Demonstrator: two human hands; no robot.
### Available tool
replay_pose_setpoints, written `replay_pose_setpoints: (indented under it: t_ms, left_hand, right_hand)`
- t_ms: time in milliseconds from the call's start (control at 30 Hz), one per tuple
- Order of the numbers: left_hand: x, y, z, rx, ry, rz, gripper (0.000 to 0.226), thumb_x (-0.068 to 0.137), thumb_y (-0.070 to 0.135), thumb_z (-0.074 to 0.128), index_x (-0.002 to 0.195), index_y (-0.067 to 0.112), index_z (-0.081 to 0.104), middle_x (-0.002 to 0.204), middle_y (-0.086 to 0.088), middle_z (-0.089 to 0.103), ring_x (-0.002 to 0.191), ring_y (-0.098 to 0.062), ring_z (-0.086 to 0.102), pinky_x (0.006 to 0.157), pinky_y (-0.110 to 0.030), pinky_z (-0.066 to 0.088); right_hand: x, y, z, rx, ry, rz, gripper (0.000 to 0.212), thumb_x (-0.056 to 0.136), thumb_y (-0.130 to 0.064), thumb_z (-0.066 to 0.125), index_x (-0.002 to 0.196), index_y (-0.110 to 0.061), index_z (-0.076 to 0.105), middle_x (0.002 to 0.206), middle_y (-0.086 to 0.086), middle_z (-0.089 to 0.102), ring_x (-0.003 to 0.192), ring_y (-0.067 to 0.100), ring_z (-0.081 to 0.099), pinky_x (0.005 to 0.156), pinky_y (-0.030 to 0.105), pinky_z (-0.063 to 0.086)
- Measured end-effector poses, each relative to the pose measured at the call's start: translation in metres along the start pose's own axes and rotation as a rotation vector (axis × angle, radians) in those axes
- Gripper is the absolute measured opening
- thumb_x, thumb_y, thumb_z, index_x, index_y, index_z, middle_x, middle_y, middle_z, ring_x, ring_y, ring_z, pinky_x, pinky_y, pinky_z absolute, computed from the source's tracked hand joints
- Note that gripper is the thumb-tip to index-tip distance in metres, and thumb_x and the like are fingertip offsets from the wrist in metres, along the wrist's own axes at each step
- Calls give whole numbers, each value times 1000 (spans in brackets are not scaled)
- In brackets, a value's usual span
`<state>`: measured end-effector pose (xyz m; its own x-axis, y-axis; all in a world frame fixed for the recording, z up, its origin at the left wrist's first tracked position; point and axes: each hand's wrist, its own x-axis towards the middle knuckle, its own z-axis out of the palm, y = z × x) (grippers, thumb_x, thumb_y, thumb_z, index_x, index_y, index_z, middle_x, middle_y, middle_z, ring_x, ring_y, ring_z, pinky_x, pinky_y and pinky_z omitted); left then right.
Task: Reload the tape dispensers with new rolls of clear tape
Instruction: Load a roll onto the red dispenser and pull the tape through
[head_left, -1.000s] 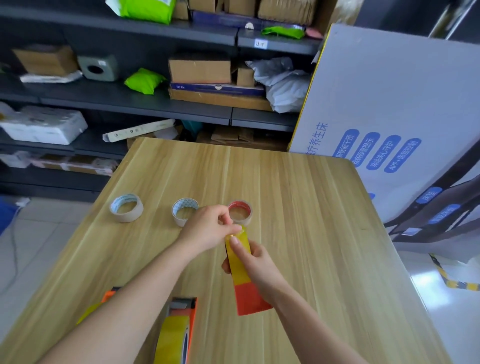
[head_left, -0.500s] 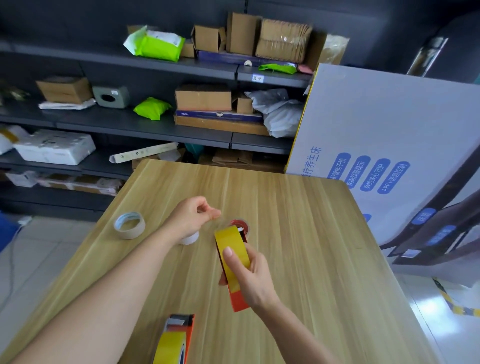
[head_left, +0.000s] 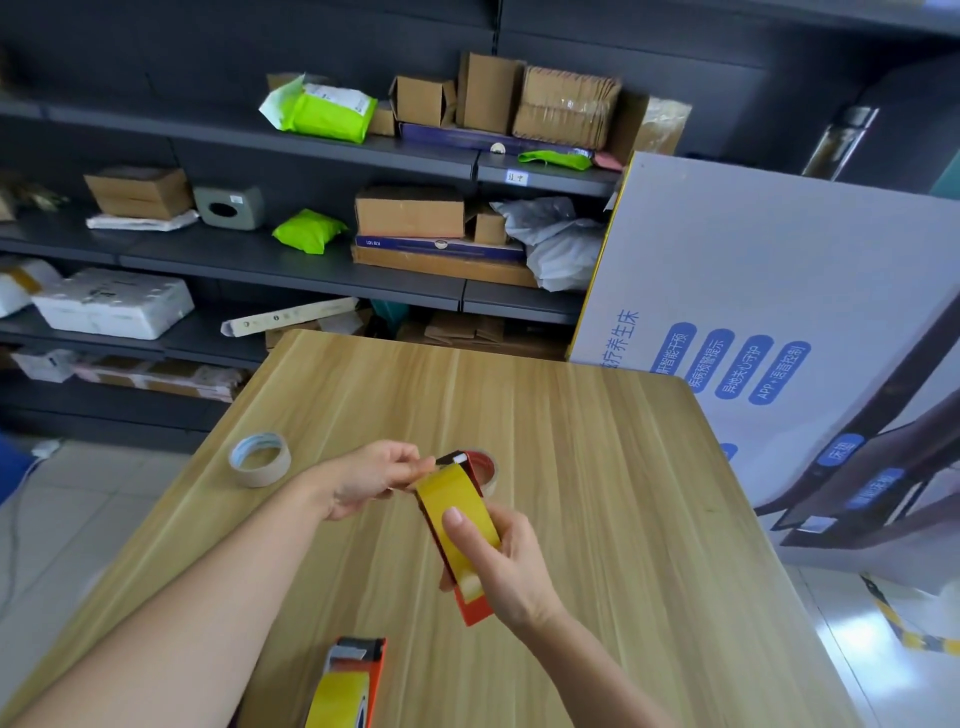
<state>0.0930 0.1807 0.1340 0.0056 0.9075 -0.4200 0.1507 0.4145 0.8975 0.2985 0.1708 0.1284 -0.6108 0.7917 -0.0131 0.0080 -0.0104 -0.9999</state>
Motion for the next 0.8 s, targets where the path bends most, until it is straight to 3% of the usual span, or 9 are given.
replay_pose_setpoints:
  t_ms: [167, 233, 333, 400, 467, 533, 633, 800]
  left_hand:
    - [-4, 9, -2, 42, 318, 90, 35, 90, 24, 64, 63, 15, 44, 52, 9, 46, 58, -10, 37, 59, -24, 29]
    - [-8, 20, -3, 155, 324, 130, 34, 87, 26, 68, 63, 15, 47, 61, 2, 53, 63, -15, 47, 66, -28, 39]
    - [-15, 33, -6, 278, 319, 153, 30, 84, 24, 72, 62, 19, 52, 91, -8, 73, 95, -27, 66, 92, -46, 51]
    - [-21, 41, -9, 375, 306, 182, 29, 81, 25, 74, 60, 24, 53, 94, -4, 74, 97, -26, 68, 91, -51, 51]
    - [-29, 52, -10, 458, 273, 180, 26, 82, 21, 73, 65, 20, 54, 99, 0, 72, 96, -19, 67, 91, -46, 52]
    - [-34, 60, -12, 587, 244, 169, 24, 85, 18, 70, 69, 16, 52, 106, 0, 70, 98, -15, 66, 90, -44, 53]
    - [-36, 67, -10, 806, 230, 158, 21, 89, 23, 64, 72, 18, 52, 102, -3, 70, 96, -23, 65, 83, -47, 53]
    - [-38, 61, -6, 816, 336, 165, 22, 91, 24, 61, 74, 16, 50, 98, -5, 69, 92, -25, 64, 81, -47, 54]
  right_hand:
    - [2, -4, 0, 77, -137, 277, 52, 86, -52, 59, 96, -2, 60, 71, 14, 63, 57, 22, 63, 57, 29, 52]
    - [3, 0, 3, 136, -145, 365, 53, 92, -51, 55, 100, 1, 61, 72, 18, 66, 61, 26, 64, 62, 32, 53]
    - [2, 4, 9, 152, -126, 393, 45, 91, -43, 56, 104, 0, 59, 77, 19, 69, 69, 28, 65, 68, 36, 52]
    - [2, 3, 12, 94, -127, 376, 37, 84, -40, 55, 100, -6, 55, 75, 17, 70, 70, 27, 64, 71, 36, 50]
    - [2, 2, 12, 39, -106, 362, 33, 82, -40, 54, 96, -10, 53, 69, 14, 68, 65, 25, 62, 69, 34, 47]
    - [2, 1, 13, 2, -84, 359, 40, 82, -42, 54, 97, -5, 55, 66, 13, 66, 60, 24, 61, 63, 32, 48]
    - [1, 1, 18, 15, -68, 346, 54, 90, -50, 53, 99, 3, 59, 67, 17, 64, 57, 25, 61, 60, 33, 51]
    - [-1, -2, 18, -2, -70, 339, 37, 97, -40, 52, 97, -3, 59, 66, 16, 65, 55, 24, 62, 60, 32, 52]
